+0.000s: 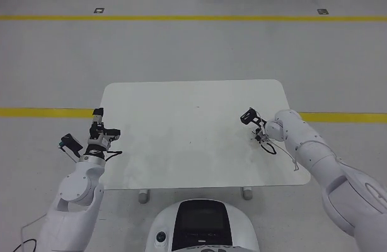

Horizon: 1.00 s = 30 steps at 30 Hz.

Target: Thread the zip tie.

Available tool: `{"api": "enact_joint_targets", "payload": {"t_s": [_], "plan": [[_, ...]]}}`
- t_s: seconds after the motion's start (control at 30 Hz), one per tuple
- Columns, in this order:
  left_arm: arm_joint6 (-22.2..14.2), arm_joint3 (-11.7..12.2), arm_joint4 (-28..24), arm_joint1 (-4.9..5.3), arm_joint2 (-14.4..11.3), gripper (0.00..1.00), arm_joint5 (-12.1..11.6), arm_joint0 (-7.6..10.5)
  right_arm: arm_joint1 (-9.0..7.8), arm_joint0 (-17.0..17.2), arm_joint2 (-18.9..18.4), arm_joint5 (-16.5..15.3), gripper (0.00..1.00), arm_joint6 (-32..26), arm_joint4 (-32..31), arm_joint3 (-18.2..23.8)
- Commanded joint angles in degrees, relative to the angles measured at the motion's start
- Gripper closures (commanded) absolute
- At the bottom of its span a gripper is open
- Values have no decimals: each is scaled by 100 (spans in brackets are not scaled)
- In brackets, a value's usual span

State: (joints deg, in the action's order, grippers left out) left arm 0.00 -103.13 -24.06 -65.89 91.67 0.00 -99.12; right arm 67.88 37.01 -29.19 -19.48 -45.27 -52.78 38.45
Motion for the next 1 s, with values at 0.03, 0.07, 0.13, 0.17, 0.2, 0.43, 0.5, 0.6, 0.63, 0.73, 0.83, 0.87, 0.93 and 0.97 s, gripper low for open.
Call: {"api": "enact_joint_targets", "payload": {"t_s": [0.03, 0.07, 0.13, 0.17, 0.2, 0.43, 0.5, 0.6, 0.63, 0.73, 0.83, 0.87, 0.93, 0.97], "plan": [[0, 0, 0, 0, 0, 0, 0, 0, 26, -19, 20, 0, 100, 5, 18, -54], [0, 0, 0, 0, 0, 0, 0, 0, 34, -25, 25, 0, 100, 8, 24, -72], [0, 0, 0, 0, 0, 0, 0, 0, 44, -44, 31, 0, 100, 14, 18, -105], [0, 0, 0, 0, 0, 0, 0, 0, 45, -55, 27, 0, 100, 20, 5, -111], [0, 0, 0, 0, 0, 0, 0, 0, 41, -62, 16, 0, 100, 25, -8, -104], [0, 0, 0, 0, 0, 0, 0, 0, -122, -3, -200, 0, 100, 38, -149, 205], [0, 0, 0, 0, 0, 0, 0, 0, -195, 52, -286, 0, 100, 3, -182, 367], [0, 0, 0, 0, 0, 0, 0, 0, -329, 169, -456, 0, 100, -79, -231, 650], [0, 0, 0, 0, 0, 0, 0, 0, -368, 208, -512, 1, 100, -100, -251, 730], [0, 0, 0, 0, 0, 0, 0, 0, -483, 346, -693, 20, 100, -180, -294, 994], [0, 0, 0, 0, 0, 0, 0, 0, -598, 490, -890, 0, 100, -207, -264, 1294], [0, 0, 0, 0, 0, 0, 0, 0, -653, 559, -970, 0, 100, -213, -226, 1444], [0, 0, 0, 0, 0, 0, 0, 0, -748, 670, -1085, 0, 100, -229, -173, 1675], [0, 0, 0, 0, 0, 0, 0, 0, -804, 732, -1147, 0, 100, -226, -121, 1804]]}}
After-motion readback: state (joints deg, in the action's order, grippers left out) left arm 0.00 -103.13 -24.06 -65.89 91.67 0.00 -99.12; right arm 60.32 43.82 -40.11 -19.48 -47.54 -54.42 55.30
